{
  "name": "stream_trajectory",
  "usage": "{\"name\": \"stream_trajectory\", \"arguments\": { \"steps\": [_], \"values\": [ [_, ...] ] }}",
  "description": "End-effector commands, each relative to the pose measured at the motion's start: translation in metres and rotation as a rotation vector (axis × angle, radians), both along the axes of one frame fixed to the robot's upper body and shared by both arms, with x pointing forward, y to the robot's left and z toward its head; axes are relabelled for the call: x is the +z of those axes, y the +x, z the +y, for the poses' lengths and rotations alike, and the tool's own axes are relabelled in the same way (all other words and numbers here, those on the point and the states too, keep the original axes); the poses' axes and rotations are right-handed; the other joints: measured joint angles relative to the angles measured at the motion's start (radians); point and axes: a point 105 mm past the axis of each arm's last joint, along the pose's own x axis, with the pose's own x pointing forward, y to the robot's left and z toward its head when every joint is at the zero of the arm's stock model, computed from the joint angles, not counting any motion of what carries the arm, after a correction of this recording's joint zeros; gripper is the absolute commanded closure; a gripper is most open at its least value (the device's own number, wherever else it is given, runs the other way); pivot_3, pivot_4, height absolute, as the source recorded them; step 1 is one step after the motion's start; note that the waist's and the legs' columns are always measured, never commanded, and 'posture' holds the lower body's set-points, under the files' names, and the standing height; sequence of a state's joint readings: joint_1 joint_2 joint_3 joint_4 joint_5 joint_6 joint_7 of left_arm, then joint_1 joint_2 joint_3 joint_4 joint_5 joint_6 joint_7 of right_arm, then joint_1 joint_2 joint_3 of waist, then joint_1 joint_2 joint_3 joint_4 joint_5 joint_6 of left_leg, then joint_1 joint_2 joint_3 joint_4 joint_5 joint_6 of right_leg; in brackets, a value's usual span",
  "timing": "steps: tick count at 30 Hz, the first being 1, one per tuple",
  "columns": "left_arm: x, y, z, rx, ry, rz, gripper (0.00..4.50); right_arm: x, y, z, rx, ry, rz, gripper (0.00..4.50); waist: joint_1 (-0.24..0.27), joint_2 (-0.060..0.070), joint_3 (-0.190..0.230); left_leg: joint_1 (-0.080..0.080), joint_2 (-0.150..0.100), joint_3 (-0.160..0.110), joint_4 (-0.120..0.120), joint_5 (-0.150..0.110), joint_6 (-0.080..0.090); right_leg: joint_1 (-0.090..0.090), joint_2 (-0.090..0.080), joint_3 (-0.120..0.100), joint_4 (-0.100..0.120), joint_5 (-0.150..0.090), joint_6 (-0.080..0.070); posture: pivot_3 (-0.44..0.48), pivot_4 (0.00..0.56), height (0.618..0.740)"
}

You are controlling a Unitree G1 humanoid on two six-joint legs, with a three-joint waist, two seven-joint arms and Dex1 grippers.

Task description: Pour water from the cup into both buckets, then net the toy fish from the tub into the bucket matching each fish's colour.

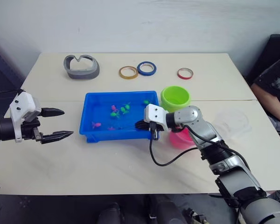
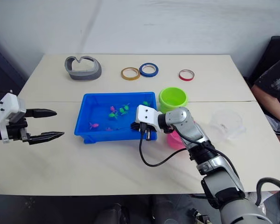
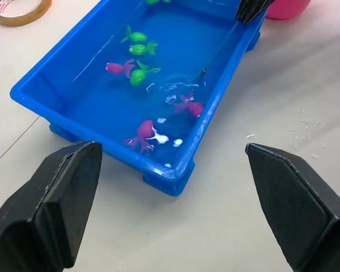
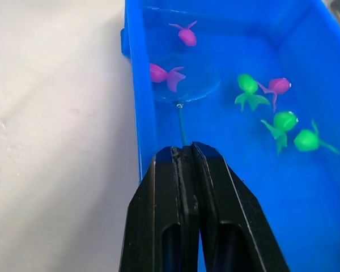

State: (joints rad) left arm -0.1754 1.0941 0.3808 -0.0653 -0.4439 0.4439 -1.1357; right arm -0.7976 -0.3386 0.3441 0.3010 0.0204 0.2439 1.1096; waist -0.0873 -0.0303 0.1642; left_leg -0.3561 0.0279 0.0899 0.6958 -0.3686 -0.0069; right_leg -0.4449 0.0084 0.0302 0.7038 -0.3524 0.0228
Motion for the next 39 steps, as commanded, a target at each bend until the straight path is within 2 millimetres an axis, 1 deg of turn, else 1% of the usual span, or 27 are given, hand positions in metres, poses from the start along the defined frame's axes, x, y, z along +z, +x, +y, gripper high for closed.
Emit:
{"name": "stream_trajectory", "arguments": {
  "steps": [1,10,12,15,20,22,26,30,31,33,34,36,39],
  "values": [
    [0.011,0.0,0.002,0.003,0.004,-0.052,0.07,0.026,-0.001,0.003,-0.011,0.08,0.059,4.5,0.001,0.0,0.0,0.0,0.0,0.0,0.0,0.0,0.0,0.0,0.0,0.0,0.0,0.0,0.0,0.0,0.15,0.74],
    [0.014,0.008,0.002,0.002,-0.01,-0.07,0.07,0.034,0.002,-0.008,-0.104,0.14,0.209,4.5,0.002,0.0,0.0,0.0,0.0,0.0,0.0,0.0,0.0,0.0,0.0,0.0,-0.001,0.0,0.0,0.0,0.15,0.74],
    [0.015,0.009,0.002,-0.001,-0.014,-0.073,0.07,0.035,0.002,-0.009,-0.115,0.148,0.219,4.5,0.002,0.0,0.0,0.0,0.0,0.0,0.0,0.0,0.0,0.0,0.0,0.0,-0.001,0.0,0.0,0.0,0.15,0.74],
    [0.016,0.011,-0.003,-0.019,-0.033,-0.079,0.07,0.037,0.001,-0.015,-0.133,0.159,0.228,4.5,0.003,0.0,0.0,0.0,0.0,0.0,0.0,0.0,0.0,0.0,0.0,0.0,-0.001,0.0,0.0,0.0,0.15,0.74],
    [0.022,0.014,-0.018,-0.065,-0.1,-0.087,0.07,0.051,-0.004,-0.034,-0.142,0.191,0.18,4.5,0.005,0.0,0.0,0.0,0.0,0.0,-0.001,0.0,0.0,0.0,0.0,0.0,-0.003,0.0,0.0,0.0,0.15,0.74],
    [0.026,0.016,-0.029,-0.099,-0.139,-0.091,0.07,0.057,-0.008,-0.045,-0.156,0.215,0.159,4.5,0.008,0.0,0.0,-0.001,0.0,0.0,-0.001,0.0,0.0,0.0,0.0,0.0,-0.003,0.0,0.0,0.0,0.15,0.74],
    [0.037,0.019,-0.057,-0.197,-0.253,-0.085,0.07,0.068,-0.016,-0.067,-0.213,0.257,0.125,4.5,0.014,0.0,0.0,-0.001,0.0,0.0,-0.002,0.0,0.0,0.0,0.0,0.0,-0.004,0.0,0.0,0.0,0.15,0.74],
    [0.041,0.019,-0.088,-0.321,-0.324,-0.05,0.07,0.083,-0.03,-0.096,-0.302,0.31,0.084,4.5,0.02,0.0,0.0,-0.001,0.0,0.0,-0.002,0.0,0.0,0.0,0.0,0.0,-0.004,0.0,0.0,0.0,0.15,0.74],
    [0.039,0.021,-0.1,-0.366,-0.327,-0.042,0.07,0.088,-0.037,-0.109,-0.342,0.323,0.061,4.5,0.023,0.0,0.0,-0.001,0.0,0.0,-0.002,0.0,0.0,0.0,0.0,0.0,-0.004,0.0,0.0,0.0,0.15,0.74],
    [0.038,0.024,-0.117,-0.428,-0.33,-0.035,0.07,0.093,-0.049,-0.126,-0.399,0.329,0.025,4.5,0.032,0.0,0.0,-0.001,0.0,0.0,-0.002,0.0,0.0,0.0,0.0,0.0,-0.004,0.0,0.0,0.0,0.15,0.74],
    [0.037,0.025,-0.123,-0.449,-0.332,-0.034,0.07,0.095,-0.053,-0.132,-0.418,0.327,0.014,4.5,0.035,0.0,0.0,-0.001,0.0,-0.001,-0.002,0.0,0.0,0.0,0.0,0.0,-0.004,0.0,0.0,0.0,0.15,0.74],
    [0.039,0.029,-0.141,-0.515,-0.348,-0.033,0.07,0.098,-0.069,-0.149,-0.475,0.327,-0.014,4.5,0.04,0.0,0.0,-0.001,0.0,-0.001,-0.002,0.0,0.0,0.001,0.0,0.0,-0.004,0.0,0.0,0.0,0.15,0.74],
    [0.039,0.031,-0.159,-0.596,-0.342,-0.027,0.07,0.099,-0.089,-0.166,-0.536,0.314,-0.041,4.5,0.043,0.0,0.0,-0.001,0.0,0.0,-0.002,0.0,0.0,0.001,0.0,0.0,-0.005,0.0,0.0,0.0,0.15,0.74]
  ]
}}
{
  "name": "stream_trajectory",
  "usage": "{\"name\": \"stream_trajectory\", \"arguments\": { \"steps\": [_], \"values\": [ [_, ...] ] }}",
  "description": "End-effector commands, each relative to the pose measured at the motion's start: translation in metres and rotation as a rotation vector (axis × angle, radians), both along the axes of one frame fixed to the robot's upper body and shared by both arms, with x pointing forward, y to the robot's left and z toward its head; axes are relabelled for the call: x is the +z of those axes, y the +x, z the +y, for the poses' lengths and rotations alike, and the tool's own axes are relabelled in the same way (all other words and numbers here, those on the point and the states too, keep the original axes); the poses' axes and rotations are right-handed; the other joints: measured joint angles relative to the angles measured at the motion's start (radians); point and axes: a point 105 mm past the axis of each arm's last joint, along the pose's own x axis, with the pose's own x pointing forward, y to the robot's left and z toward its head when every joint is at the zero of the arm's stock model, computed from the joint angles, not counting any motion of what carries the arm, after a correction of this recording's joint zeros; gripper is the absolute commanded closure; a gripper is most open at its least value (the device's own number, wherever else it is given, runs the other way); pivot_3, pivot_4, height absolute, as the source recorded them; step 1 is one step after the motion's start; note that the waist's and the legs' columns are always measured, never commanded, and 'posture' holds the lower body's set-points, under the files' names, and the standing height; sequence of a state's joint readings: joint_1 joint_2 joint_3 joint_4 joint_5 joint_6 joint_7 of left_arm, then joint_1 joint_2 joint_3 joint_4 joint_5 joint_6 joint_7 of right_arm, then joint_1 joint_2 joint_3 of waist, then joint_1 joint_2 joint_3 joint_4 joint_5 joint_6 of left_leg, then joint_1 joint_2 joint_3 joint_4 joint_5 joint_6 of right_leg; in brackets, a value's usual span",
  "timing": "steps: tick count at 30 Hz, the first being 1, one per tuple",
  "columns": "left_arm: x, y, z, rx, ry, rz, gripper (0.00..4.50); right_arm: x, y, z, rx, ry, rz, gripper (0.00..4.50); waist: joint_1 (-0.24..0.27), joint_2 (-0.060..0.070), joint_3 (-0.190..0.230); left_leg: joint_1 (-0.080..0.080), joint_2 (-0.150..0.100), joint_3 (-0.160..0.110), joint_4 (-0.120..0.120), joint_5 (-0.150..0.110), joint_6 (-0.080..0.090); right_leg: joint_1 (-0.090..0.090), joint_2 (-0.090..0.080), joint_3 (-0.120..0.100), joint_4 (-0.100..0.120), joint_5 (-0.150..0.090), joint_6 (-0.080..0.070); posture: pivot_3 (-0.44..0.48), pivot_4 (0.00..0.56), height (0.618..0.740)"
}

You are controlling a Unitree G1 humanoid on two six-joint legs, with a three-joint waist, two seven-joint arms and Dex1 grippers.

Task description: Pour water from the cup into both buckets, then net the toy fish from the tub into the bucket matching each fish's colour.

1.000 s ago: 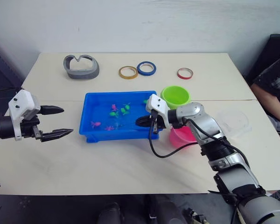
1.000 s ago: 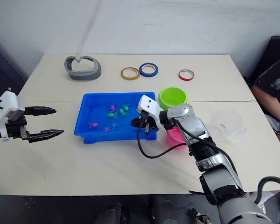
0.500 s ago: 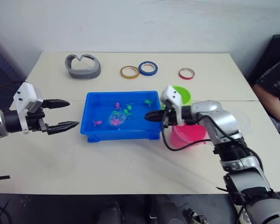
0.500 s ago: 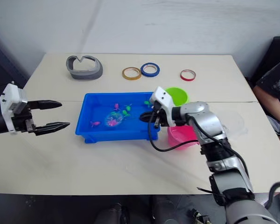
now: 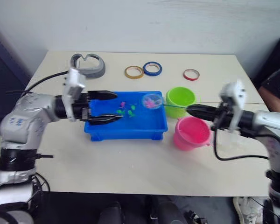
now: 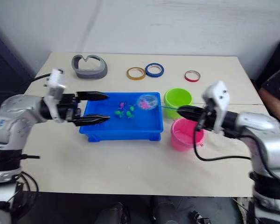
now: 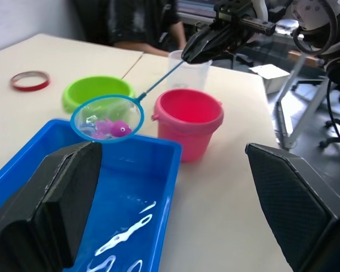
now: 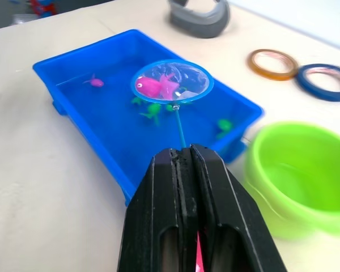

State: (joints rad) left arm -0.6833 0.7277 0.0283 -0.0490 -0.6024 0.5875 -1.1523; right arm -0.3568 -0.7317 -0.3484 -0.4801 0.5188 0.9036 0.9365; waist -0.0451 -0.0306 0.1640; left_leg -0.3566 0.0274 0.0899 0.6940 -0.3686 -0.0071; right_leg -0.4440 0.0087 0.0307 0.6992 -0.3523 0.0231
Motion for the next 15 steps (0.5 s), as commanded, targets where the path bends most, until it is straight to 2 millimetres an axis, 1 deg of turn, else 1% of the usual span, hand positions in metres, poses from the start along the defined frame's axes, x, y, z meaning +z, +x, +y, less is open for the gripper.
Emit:
{"name": "stream_trajectory", "arguments": {
  "steps": [1,4,6,10,13,15],
  "values": [
    [0.006,0.0,-0.017,-0.089,0.021,-0.049,0.07,0.014,-0.029,-0.018,-0.06,-0.034,-0.076,4.5,0.001,0.0,0.0,0.0,0.0,0.0,0.0,0.0,0.0,0.0,0.0,0.001,0.0,0.0,0.0,0.0,0.15,0.74],
    [0.007,0.004,-0.025,-0.138,0.024,-0.058,0.07,0.008,-0.049,-0.037,-0.139,-0.077,-0.069,4.5,0.003,0.0,0.0,0.0,0.0,0.0,-0.001,0.001,-0.001,0.0,0.001,0.001,0.0,0.0,0.0,0.0,0.15,0.74],
    [0.007,0.006,-0.028,-0.155,0.023,-0.058,0.07,0.006,-0.058,-0.045,-0.178,-0.083,-0.066,4.5,0.007,0.0,0.0,0.001,0.0,0.0,-0.001,0.001,-0.002,0.0,0.001,0.001,0.0,0.0,0.0,0.0,0.15,0.74],
    [0.003,0.014,-0.034,-0.189,0.039,-0.064,0.07,-0.001,-0.073,-0.062,-0.272,-0.148,-0.088,4.5,0.012,0.001,0.0,0.002,0.0,0.001,-0.001,0.001,-0.002,0.001,0.002,0.002,0.001,0.0,0.0,0.0,0.15,0.74],
    [0.003,0.016,-0.043,-0.225,0.034,-0.068,0.07,-0.01,-0.086,-0.073,-0.315,-0.279,-0.139,4.5,0.019,0.001,0.0,0.002,-0.001,0.001,-0.001,0.001,-0.002,0.001,0.002,0.002,0.001,0.0,0.0,0.0,0.15,0.74],
    [0.004,0.017,-0.049,-0.247,0.028,-0.074,0.07,-0.018,-0.093,-0.08,-0.326,-0.423,-0.205,4.5,0.021,0.0,0.0,0.001,-0.001,0.001,-0.002,0.001,-0.002,0.001,0.002,0.002,-0.001,0.0,0.0,0.0,0.15,0.74]
  ]
}}
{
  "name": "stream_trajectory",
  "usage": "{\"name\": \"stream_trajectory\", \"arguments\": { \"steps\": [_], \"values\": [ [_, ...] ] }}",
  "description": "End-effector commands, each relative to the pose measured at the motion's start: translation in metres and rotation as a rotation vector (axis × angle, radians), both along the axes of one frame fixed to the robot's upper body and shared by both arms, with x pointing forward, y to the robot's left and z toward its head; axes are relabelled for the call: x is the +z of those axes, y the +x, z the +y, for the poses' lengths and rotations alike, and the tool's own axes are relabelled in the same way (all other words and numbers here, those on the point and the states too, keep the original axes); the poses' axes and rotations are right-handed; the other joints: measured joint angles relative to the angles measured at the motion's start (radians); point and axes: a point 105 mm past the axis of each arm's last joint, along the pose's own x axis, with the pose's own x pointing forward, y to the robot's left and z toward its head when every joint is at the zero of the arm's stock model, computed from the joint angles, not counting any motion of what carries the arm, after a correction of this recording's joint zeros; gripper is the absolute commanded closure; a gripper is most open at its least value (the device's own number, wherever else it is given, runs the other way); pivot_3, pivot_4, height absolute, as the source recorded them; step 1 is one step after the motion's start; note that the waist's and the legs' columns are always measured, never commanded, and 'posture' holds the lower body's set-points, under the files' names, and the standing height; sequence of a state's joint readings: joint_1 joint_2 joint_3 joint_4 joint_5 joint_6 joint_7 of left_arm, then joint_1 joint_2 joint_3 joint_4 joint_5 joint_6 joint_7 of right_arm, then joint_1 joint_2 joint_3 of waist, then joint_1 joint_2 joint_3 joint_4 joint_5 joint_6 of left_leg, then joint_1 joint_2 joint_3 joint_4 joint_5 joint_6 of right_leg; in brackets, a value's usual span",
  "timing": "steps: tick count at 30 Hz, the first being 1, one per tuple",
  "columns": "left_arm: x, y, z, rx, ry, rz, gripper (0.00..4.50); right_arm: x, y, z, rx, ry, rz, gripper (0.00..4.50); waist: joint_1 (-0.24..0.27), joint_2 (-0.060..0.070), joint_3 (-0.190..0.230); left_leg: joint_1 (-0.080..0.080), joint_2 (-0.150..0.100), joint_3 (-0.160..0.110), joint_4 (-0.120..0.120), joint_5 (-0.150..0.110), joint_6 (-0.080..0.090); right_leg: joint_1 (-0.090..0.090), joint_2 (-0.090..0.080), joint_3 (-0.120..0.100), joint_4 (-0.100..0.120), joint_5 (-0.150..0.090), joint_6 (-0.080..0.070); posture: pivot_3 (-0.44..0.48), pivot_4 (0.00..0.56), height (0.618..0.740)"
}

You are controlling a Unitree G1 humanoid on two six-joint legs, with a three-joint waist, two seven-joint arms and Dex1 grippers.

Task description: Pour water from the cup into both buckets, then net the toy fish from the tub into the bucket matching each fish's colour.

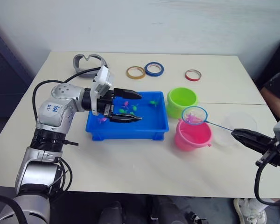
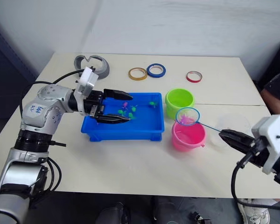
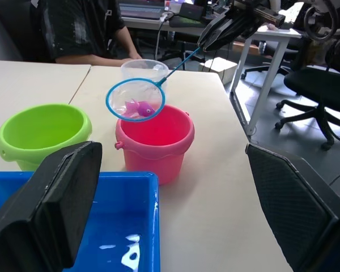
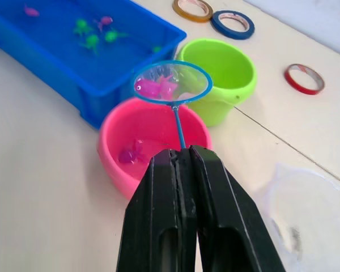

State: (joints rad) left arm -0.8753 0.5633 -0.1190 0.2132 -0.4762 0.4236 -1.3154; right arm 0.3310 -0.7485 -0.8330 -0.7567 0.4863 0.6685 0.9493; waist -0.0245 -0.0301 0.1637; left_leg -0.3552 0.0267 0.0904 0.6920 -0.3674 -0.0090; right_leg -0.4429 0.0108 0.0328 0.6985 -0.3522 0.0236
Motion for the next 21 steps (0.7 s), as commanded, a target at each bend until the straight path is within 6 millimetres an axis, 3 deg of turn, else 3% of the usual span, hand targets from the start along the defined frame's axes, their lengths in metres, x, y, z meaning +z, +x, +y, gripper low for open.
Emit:
{"name": "stream_trajectory", "arguments": {
  "steps": [1,5,11,17,21],
  "values": [
    [0.01,0.0,-0.007,-0.039,-0.007,-0.052,0.07,0.003,-0.011,-0.008,0.003,-0.286,-0.143,4.5,0.001,0.0,0.0,0.0,0.0,0.0,0.0,0.0,0.0,0.0,0.0,0.0,-0.001,0.0,0.0,0.0,0.15,0.74],
    [0.009,0.003,-0.008,-0.041,-0.008,-0.055,0.07,-0.003,-0.015,-0.01,0.093,-0.66,-0.301,4.5,-0.008,0.0,0.0,0.0,-0.001,0.002,0.0,0.0,0.0,0.0,0.0,0.003,-0.001,0.001,0.002,0.0,0.15,0.74],
    [0.012,0.008,-0.007,-0.034,-0.013,-0.065,0.07,-0.012,-0.019,-0.003,0.283,-0.966,-0.487,4.5,-0.007,0.0,0.0,0.003,0.0,0.003,0.0,0.001,-0.001,0.001,0.001,0.004,0.001,0.001,0.002,0.0,0.15,0.74],
    [0.012,0.011,-0.006,-0.022,-0.018,-0.072,0.07,-0.023,-0.017,-0.02,0.357,-1.222,-0.583,4.5,-0.003,0.0,0.0,0.002,-0.001,0.003,0.0,0.0,0.0,0.001,0.001,0.004,0.0,0.001,0.002,0.0,0.15,0.74],
    [0.012,0.012,-0.003,-0.009,-0.02,-0.074,0.07,-0.023,-0.014,-0.023,0.352,-1.248,-0.638,4.5,-0.005,0.0,0.0,0.003,-0.001,0.003,0.0,0.001,-0.001,0.001,0.001,0.005,0.001,0.001,0.002,0.0,0.15,0.74]
  ]
}}
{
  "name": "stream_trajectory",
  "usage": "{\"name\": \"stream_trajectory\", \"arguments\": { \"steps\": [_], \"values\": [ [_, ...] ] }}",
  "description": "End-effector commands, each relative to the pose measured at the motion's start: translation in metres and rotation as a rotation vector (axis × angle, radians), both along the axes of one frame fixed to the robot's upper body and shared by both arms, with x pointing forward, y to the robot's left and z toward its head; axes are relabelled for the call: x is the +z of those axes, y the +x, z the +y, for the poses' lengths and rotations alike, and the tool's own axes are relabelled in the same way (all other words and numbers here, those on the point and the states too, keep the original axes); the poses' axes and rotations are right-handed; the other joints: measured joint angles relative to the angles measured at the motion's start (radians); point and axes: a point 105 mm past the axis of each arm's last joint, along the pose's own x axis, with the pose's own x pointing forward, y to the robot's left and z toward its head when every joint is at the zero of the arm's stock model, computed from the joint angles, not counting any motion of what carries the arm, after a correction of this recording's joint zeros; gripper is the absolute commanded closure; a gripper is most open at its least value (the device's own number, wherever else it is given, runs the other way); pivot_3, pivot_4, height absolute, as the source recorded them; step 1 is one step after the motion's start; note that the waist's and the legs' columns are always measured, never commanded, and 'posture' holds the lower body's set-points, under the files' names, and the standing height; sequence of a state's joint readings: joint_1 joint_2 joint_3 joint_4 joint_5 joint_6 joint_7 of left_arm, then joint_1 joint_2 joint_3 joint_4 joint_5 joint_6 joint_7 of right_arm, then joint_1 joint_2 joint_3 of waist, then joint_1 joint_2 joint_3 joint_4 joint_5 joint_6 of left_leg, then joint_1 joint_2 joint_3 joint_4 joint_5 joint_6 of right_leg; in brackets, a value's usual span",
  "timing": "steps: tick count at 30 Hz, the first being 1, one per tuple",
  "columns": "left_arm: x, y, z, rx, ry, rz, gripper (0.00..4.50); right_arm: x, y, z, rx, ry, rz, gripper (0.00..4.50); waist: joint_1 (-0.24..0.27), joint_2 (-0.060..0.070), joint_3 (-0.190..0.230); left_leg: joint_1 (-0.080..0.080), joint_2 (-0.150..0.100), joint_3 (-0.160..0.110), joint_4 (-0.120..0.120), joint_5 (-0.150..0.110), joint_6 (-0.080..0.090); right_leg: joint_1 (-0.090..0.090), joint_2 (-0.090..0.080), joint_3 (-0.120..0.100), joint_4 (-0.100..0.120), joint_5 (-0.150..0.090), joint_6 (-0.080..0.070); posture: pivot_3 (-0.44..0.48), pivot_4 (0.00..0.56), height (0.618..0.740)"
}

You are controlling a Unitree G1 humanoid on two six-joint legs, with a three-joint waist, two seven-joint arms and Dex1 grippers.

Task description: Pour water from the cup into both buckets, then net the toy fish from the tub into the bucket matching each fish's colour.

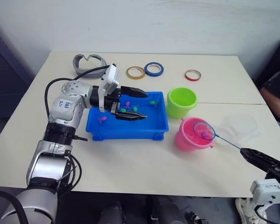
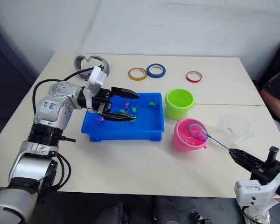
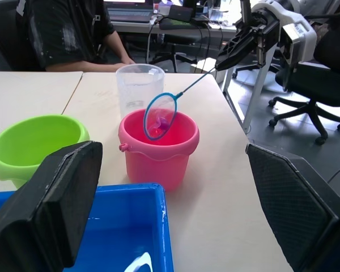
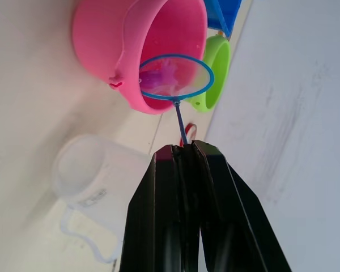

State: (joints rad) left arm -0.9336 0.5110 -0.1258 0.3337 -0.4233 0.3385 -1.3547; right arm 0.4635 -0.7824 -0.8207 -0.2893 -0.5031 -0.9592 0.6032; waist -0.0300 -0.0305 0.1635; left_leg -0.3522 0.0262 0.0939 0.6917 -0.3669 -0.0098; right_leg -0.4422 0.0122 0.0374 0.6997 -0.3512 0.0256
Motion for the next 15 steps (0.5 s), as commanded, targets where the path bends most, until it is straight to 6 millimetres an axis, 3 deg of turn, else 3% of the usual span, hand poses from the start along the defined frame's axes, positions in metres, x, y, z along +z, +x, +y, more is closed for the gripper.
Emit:
{"name": "stream_trajectory", "arguments": {
  "steps": [1,6,8,11,15],
  "values": [
    [0.012,0.002,0.005,0.018,-0.019,-0.047,0.07,0.005,-0.002,0.002,0.048,-0.053,-0.059,4.5,0.0,0.0,0.0,0.0,0.0,0.0,0.0,0.0,0.0,0.0,0.0,0.0,0.0,0.0,0.0,0.0,0.15,0.74],
    [0.012,0.003,0.006,0.023,-0.019,-0.049,0.07,0.002,-0.004,0.006,0.09,-0.069,-0.072,4.5,0.001,0.0,0.0,0.0,0.0,0.0,0.0,0.0,0.0,0.0,0.0,0.0,0.0,0.0,0.0,0.0,0.15,0.74],
    [0.013,0.003,0.009,0.032,-0.018,-0.051,0.07,0.015,0.004,0.007,0.093,-0.083,-0.119,4.5,0.0,0.0,0.0,0.0,0.0,0.0,0.0,0.0,0.0,0.0,0.0,0.0,0.0,0.0,0.0,0.0,0.15,0.74],
    [0.013,0.004,0.011,0.043,-0.017,-0.056,0.07,0.015,0.003,0.012,0.123,-0.084,-0.111,4.5,-0.002,0.0,0.0,0.001,0.0,0.001,0.0,0.0,0.0,0.0,0.0,0.001,0.001,0.0,0.0,0.0,0.15,0.74],
    [0.012,0.004,0.014,0.049,-0.015,-0.057,0.07,0.031,0.009,0.013,0.112,-0.065,-0.186,4.5,0.001,0.0,0.0,0.0,0.0,0.0,0.0,0.0,0.0,0.0,0.0,0.0,0.0,0.0,0.0,0.0,0.15,0.74]
  ]
}}
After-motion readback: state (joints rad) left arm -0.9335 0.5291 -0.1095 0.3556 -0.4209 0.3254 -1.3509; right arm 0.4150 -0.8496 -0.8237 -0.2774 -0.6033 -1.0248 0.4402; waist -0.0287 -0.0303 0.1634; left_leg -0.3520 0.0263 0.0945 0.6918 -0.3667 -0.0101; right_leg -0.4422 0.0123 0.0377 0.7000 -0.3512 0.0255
